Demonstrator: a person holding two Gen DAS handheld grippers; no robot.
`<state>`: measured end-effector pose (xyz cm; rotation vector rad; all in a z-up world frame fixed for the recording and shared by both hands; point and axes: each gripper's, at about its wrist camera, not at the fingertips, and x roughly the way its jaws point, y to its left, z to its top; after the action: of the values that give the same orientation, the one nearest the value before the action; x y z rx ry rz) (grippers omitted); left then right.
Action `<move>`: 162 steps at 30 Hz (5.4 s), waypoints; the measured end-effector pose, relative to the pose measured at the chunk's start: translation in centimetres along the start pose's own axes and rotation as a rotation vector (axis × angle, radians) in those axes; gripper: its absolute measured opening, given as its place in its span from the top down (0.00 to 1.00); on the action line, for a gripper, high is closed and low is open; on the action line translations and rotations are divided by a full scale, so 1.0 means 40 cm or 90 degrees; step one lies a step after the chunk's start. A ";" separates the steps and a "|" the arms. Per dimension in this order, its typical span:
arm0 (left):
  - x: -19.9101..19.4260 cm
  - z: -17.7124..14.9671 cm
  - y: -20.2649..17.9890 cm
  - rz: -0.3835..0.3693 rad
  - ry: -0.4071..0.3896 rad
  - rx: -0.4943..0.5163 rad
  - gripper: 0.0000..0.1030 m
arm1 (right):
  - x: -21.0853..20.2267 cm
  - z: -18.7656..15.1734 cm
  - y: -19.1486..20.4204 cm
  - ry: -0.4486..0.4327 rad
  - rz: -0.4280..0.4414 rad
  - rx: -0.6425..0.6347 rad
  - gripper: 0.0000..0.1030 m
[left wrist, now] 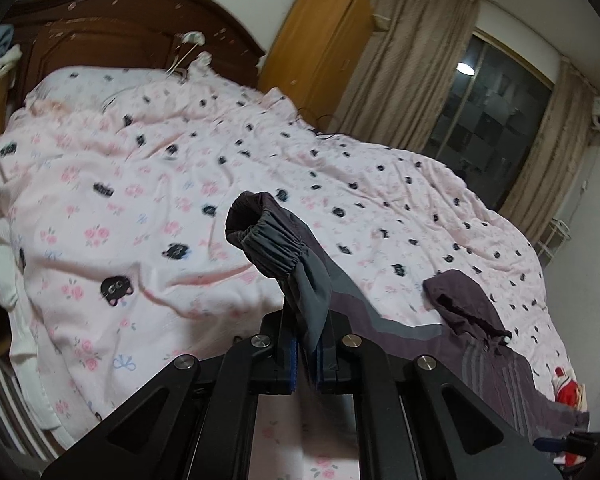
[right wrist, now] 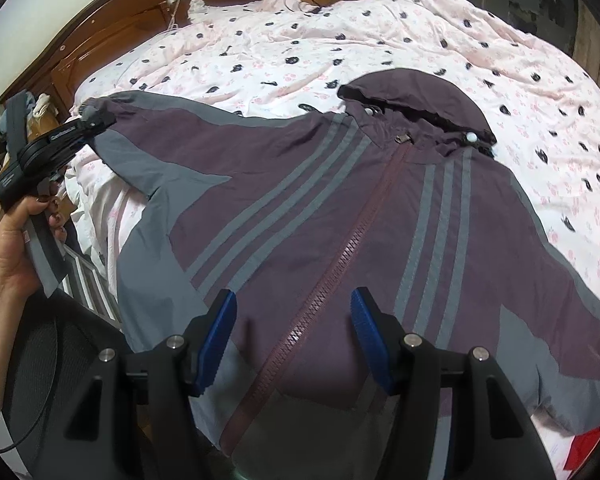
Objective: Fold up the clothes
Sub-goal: 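Carry the sleeve cuff with the left gripper across the jacket body, then grasp the other sleeve cuff with the right gripper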
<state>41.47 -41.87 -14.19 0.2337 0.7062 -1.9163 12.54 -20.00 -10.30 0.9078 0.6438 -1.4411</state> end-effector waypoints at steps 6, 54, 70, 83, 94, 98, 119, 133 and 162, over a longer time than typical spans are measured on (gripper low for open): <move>-0.024 -0.007 -0.069 -0.035 -0.028 0.062 0.95 | -0.001 0.000 -0.041 0.001 0.010 0.047 0.41; -0.062 -0.376 -0.598 -0.251 0.130 0.506 0.95 | -0.036 0.021 -0.257 -0.034 -0.066 0.163 0.35; -0.084 -0.465 -0.634 -0.175 0.166 0.652 0.88 | -0.010 0.019 -0.243 -0.019 -0.065 0.145 0.35; -0.169 -0.548 -0.640 -0.050 0.029 0.780 0.33 | -0.027 0.035 -0.207 -0.030 -0.033 0.104 0.35; -0.138 -0.511 -0.623 -0.004 0.036 0.733 0.32 | -0.020 0.022 -0.198 -0.012 0.028 0.109 0.35; -0.129 -0.508 -0.616 -0.002 0.047 0.727 0.32 | -0.006 0.016 -0.187 -0.002 0.038 0.107 0.35; -0.195 -0.330 -0.534 -0.074 0.089 0.512 0.31 | -0.053 -0.028 -0.162 -0.035 0.046 0.067 0.34; 0.047 -0.190 -0.500 0.016 0.092 0.488 0.25 | -0.034 -0.129 -0.094 0.008 0.151 0.083 0.64; 0.113 -0.280 -0.464 -0.049 0.249 0.399 0.25 | -0.045 -0.104 -0.154 -0.012 0.226 0.151 0.95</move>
<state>21.40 -33.53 -18.48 1.0032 0.3402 -2.1451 6.98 -15.01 -11.84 1.1294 0.2811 -1.2179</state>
